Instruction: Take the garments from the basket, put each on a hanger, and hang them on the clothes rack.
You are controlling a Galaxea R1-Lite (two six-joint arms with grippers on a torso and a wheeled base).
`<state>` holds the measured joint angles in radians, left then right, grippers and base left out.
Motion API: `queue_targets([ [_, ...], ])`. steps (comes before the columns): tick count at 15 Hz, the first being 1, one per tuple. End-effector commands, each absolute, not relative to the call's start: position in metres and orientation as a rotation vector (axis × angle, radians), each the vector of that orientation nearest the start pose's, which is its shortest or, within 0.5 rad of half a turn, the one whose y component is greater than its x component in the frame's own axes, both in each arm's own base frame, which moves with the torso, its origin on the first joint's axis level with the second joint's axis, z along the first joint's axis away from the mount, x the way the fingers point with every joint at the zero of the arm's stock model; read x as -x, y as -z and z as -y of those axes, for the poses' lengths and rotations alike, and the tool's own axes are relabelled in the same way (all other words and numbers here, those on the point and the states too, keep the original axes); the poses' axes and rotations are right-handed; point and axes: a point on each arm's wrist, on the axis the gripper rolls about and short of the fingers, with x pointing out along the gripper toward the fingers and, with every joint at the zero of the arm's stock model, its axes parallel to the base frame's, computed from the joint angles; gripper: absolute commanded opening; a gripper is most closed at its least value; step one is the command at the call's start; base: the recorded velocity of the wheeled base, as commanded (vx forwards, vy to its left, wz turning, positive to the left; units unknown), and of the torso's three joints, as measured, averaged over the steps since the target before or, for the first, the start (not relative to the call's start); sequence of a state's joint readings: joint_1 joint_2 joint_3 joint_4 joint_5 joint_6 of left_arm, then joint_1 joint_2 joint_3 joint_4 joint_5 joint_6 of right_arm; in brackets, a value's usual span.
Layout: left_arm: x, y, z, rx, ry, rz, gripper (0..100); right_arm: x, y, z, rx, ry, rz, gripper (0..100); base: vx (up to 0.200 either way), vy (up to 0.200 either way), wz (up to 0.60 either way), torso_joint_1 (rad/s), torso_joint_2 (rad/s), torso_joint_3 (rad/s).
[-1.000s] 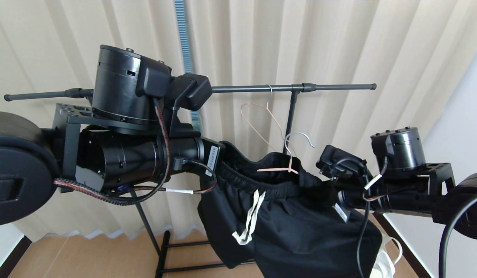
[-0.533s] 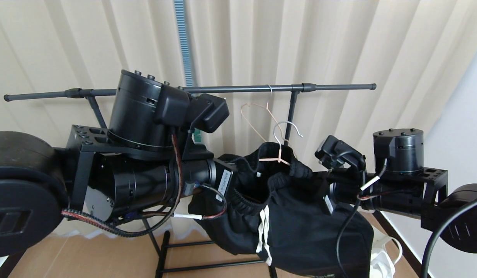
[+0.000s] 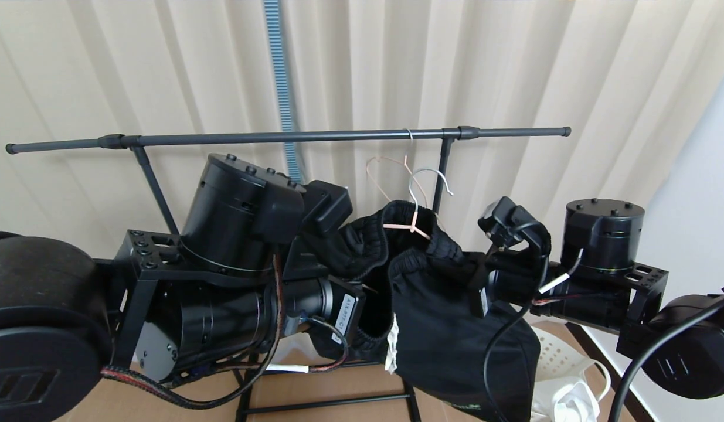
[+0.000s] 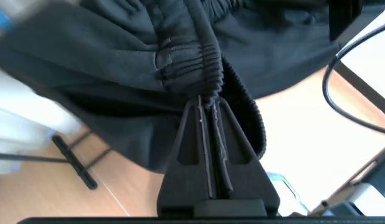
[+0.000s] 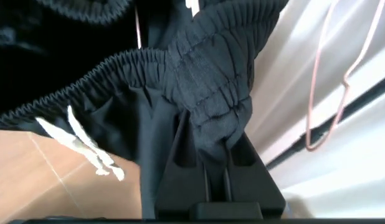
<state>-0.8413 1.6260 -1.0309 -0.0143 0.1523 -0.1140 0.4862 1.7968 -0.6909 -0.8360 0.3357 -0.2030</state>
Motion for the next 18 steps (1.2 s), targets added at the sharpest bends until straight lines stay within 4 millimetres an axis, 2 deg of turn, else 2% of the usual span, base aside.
queue_targets([
  [1,-0.193,-0.2,0.212,-0.178,0.634,-0.587,0,-0.27,-0.137,-0.152,0.194,-0.873,-0.193,0,0.0,0.0,0.0,0.0,0.0,0.0],
  [3,-0.193,-0.195,0.213,-0.157,0.622,-0.61,0,-0.267,-0.138,-0.151,0.171,-0.927,-0.152,0,0.0,0.0,0.0,0.0,0.0,0.0],
  [7,-0.205,-0.183,0.226,-0.094,0.609,-0.603,0,-0.262,-0.138,-0.149,0.162,-0.986,-0.111,0,0.0,0.0,0.0,0.0,0.0,0.0],
  [18,-0.207,-0.175,0.23,-0.05,0.635,-0.513,0,-0.251,-0.145,-0.139,0.153,-1.06,-0.046,0,0.0,0.0,0.0,0.0,0.0,0.0],
])
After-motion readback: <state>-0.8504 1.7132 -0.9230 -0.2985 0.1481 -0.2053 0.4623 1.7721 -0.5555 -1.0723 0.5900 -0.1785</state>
